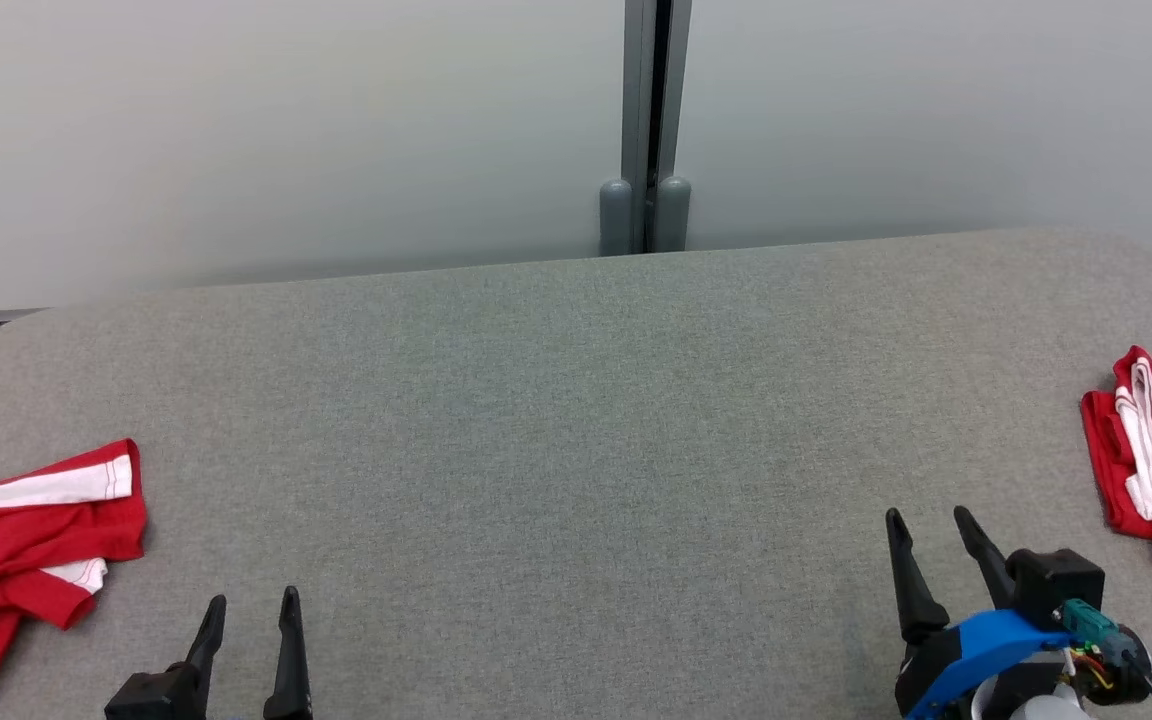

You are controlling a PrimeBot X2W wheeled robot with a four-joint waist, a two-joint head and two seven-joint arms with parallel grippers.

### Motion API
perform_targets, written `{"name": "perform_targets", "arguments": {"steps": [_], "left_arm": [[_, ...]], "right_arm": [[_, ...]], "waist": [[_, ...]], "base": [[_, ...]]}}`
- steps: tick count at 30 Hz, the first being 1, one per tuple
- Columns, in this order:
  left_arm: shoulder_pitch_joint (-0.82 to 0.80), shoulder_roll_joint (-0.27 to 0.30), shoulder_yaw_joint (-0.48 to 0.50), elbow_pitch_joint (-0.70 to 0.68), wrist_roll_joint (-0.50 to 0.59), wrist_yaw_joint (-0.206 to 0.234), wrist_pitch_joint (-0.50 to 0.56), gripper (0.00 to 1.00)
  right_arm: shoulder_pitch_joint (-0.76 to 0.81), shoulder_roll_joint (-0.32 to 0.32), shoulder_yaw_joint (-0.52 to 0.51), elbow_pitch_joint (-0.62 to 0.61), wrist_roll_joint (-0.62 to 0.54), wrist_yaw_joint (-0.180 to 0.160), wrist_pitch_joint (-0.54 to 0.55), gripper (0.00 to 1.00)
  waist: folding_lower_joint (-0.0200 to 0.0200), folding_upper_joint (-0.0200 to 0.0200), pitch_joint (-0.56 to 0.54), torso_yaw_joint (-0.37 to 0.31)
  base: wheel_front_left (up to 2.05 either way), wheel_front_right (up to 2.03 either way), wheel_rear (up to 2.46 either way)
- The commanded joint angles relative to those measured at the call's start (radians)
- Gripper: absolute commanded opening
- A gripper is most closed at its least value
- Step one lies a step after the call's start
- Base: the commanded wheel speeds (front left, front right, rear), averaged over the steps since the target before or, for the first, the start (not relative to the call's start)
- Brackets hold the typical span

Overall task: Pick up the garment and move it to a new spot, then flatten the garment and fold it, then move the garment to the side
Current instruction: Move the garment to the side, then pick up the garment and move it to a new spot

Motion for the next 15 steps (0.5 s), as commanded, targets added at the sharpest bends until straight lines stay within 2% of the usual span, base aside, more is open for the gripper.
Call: {"name": "perform_targets", "arguments": {"steps": [1,15], "left_arm": [[0.011,-0.006,0.009,0.0,0.009,0.002,-0.002,1.0],[0.034,-0.031,0.007,-0.004,0.019,0.002,-0.002,1.0]], "right_arm": [[0.027,-0.004,0.005,-0.006,0.01,0.0,-0.004,1.0],[0.072,-0.004,0.015,-0.017,0.009,0.0,-0.004,1.0]], "waist": [[0.0003,0.0,-0.01,-0.002],[0.0003,0.0,-0.03,0.014]], "base": [[0.0,0.0,0.0],[0.0,0.0,0.0]]}}
